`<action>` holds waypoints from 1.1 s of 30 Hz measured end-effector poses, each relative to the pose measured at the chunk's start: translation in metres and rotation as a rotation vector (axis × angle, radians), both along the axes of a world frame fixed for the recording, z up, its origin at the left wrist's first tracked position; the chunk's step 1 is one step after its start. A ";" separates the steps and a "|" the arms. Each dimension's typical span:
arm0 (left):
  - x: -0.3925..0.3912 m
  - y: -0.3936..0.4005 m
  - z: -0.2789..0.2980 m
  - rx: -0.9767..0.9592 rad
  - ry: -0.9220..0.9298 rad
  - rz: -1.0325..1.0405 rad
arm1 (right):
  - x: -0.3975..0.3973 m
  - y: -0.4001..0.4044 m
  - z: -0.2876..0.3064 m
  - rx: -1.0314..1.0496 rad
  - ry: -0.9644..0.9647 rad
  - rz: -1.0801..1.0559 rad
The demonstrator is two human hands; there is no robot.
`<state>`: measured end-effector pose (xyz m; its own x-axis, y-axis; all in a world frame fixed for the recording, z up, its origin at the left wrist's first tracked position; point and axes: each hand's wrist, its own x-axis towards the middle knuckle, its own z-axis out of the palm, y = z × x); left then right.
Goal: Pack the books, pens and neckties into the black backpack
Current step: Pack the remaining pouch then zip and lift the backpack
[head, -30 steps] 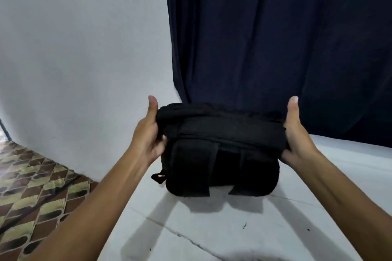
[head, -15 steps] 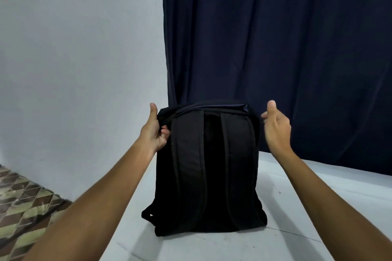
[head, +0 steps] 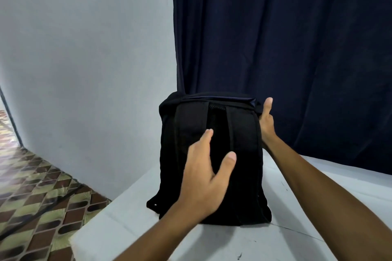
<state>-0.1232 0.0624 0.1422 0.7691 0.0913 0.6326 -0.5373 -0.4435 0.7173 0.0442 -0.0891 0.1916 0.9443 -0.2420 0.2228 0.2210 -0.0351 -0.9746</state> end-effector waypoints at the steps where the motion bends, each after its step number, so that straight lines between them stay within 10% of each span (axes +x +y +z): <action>1: 0.002 -0.010 -0.006 0.026 0.143 -0.012 | 0.000 -0.001 -0.001 -0.019 -0.007 0.004; 15: 0.072 0.025 0.031 -0.355 0.529 -0.279 | -0.086 -0.006 0.009 -0.090 0.038 0.164; 23: 0.116 0.066 0.057 -0.335 0.711 -0.504 | -0.136 0.060 0.014 0.066 -0.085 0.494; 33: 0.103 0.126 0.021 -0.197 0.741 -0.447 | -0.059 0.104 -0.013 0.220 -0.186 0.285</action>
